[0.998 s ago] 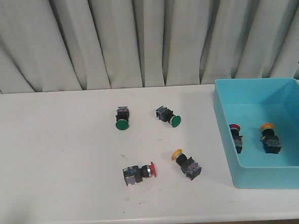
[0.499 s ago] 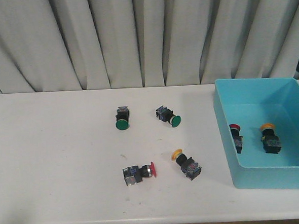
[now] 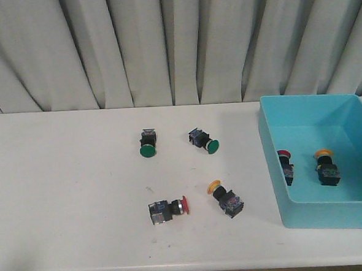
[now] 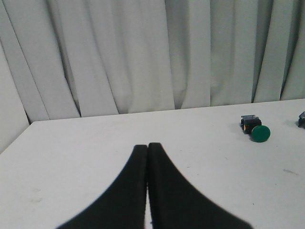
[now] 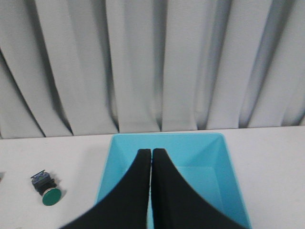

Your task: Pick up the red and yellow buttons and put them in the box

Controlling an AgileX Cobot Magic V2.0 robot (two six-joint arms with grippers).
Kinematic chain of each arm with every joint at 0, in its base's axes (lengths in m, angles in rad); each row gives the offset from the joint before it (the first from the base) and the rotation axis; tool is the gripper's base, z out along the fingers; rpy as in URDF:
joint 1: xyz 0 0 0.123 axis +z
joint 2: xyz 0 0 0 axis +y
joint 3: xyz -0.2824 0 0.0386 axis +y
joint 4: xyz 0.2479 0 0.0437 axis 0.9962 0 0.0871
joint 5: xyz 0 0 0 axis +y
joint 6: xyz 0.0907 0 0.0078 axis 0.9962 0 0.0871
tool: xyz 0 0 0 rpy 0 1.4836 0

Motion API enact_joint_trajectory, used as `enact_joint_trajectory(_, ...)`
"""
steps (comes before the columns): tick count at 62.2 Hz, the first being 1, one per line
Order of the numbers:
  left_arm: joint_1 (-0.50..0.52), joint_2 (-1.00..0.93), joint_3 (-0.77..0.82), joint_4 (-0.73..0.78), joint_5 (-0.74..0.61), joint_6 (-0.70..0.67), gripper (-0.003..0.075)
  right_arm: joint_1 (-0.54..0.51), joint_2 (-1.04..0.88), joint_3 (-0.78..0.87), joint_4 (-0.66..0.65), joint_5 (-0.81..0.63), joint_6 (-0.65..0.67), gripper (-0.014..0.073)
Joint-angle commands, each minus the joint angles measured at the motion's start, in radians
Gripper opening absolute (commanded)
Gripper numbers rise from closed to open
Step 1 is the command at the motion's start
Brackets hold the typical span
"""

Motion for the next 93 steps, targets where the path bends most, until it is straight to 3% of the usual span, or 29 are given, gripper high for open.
enact_joint_trajectory(1, -0.002, -0.015, 0.044, -0.004, -0.070, -0.002, -0.0008, -0.005, -0.037, -0.009, -0.118, -0.073, 0.111, -0.0008)
enact_joint_trajectory(19, -0.002, -0.015, 0.044, -0.004, -0.070, -0.002, -0.0008, -0.005, -0.272, 0.339, -0.201, -0.374, 0.188, -0.0008)
enact_joint_trajectory(29, -0.002, -0.015, 0.044, -0.004, -0.070, -0.002, -0.0008, -0.004, -0.449, 0.496, -0.284, -0.371, 0.277, -0.0008)
enact_joint_trajectory(39, -0.002, -0.015, 0.044, -0.004, -0.070, -0.002, -0.0008, 0.054, -0.612, 0.606, -0.321, -0.349, 0.283, -0.0008)
enact_joint_trajectory(64, -0.002, -0.015, 0.044, -0.004, -0.070, -0.002, -0.0008, 0.079, -0.885, 0.816, -0.324, -0.360, 0.340, -0.0008)
enact_joint_trajectory(93, -0.002, -0.015, 0.044, -0.004, -0.070, -0.002, -0.0008, 0.079, -0.913, 0.821, -0.305, -0.326, 0.336, -0.0008)
